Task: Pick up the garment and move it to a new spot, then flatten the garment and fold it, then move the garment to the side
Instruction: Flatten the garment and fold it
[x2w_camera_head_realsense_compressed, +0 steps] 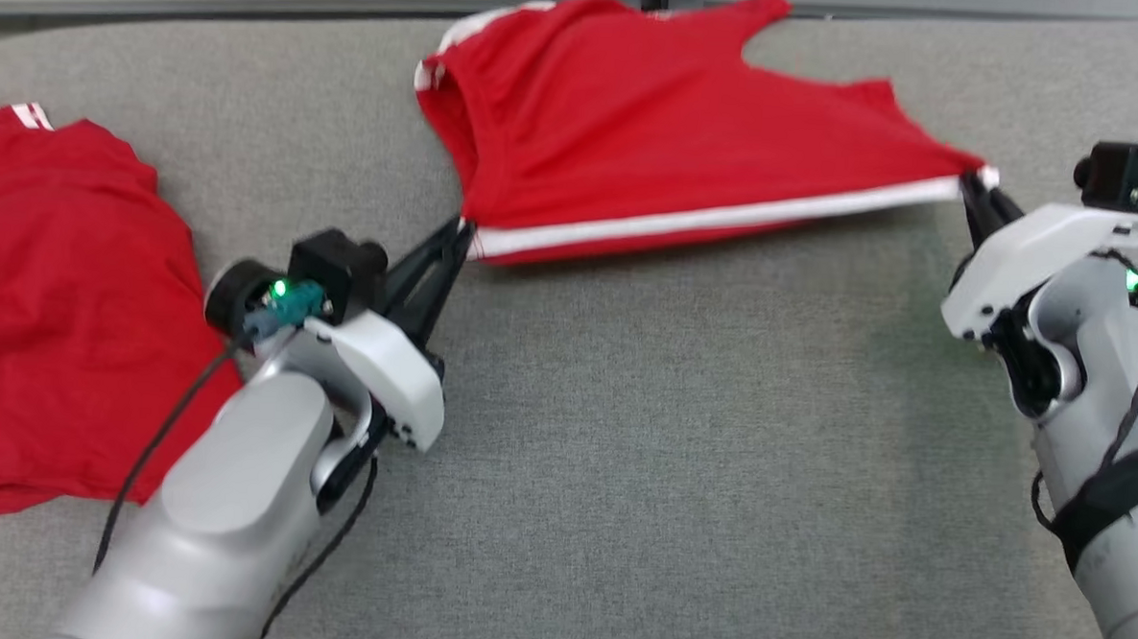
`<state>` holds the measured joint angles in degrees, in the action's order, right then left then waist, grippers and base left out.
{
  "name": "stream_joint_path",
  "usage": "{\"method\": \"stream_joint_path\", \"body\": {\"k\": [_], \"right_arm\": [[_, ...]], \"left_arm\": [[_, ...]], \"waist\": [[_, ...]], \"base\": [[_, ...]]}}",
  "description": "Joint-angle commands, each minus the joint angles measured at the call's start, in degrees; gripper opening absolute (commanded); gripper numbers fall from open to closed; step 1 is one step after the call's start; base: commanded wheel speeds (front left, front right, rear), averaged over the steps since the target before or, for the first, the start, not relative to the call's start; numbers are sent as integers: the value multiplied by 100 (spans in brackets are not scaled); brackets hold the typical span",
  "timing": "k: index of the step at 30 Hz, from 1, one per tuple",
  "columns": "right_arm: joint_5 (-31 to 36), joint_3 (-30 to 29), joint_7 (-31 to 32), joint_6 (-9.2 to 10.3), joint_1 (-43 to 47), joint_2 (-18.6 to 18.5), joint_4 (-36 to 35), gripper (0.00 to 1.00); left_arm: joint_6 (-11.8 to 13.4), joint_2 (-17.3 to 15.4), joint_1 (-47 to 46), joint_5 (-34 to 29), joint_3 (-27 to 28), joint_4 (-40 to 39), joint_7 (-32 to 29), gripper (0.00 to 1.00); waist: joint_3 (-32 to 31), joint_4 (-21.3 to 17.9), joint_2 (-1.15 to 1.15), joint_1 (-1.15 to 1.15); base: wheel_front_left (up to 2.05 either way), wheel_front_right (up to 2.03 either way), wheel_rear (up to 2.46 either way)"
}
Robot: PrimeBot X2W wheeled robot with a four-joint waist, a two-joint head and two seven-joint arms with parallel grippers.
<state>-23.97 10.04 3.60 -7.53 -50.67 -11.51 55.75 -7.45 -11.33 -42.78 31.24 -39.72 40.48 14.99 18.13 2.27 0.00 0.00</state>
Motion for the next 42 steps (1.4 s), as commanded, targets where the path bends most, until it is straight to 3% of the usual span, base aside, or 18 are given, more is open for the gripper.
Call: {"method": "stream_joint_path", "body": {"k": [1, 8, 16, 17, 23, 32, 35, 39, 42], "right_arm": [[-122, 154, 195, 9, 205, -154, -69, 0], [-747, 805, 1164, 10, 803, -627, -443, 0], [-1667, 1466, 2558, 10, 1524, -1502, -1419, 0], [-1667, 1466, 2558, 10, 1524, -1502, -1419, 0], [-2217, 1664, 3568, 12, 2067, -2304, -2290, 0], [-2820, 1253, 5242, 12, 2995, -2957, -3475, 0], [-2730, 972, 5904, 12, 3262, -3081, -3802, 0], [-2768, 374, 6518, 11, 3517, -2986, -4412, 0], [-2754, -141, 6829, 11, 3569, -2704, -4775, 0]], "left_arm": [[1, -63, 191, -32, -60, -18, 27, 0], [2, -151, 757, -135, -538, -72, 27, 0], [1, -351, 1318, 573, -1488, -364, -40, 0], [1, -351, 1318, 573, -1488, -364, -40, 0], [2, -651, 1605, 904, -1881, -849, -140, 0], [55, -1191, 2070, 1260, -2126, -1932, -474, 0], [75, -1404, 2212, 1291, -2204, -2323, -638, 0], [72, -1607, 2329, 1132, -2461, -2708, -825, 0], [167, -1632, 2265, 1204, -2332, -2924, -770, 0]], "waist": [[-303, -48, 0, 0], [-787, -123, 0, 0], [-1232, -133, 0, 0], [-1232, -133, 0, 0], [-1473, -61, 0, 0], [-1688, 5, 0, 0], [-1717, -3, 0, 0], [-1783, 69, 0, 0], [-1741, 169, 0, 0]], "base": [[0, 0, 0], [0, 0, 0], [0, 0, 0], [0, 0, 0], [0, 0, 0], [0, 0, 0], [0, 0, 0], [0, 0, 0], [0, 0, 0]]}}
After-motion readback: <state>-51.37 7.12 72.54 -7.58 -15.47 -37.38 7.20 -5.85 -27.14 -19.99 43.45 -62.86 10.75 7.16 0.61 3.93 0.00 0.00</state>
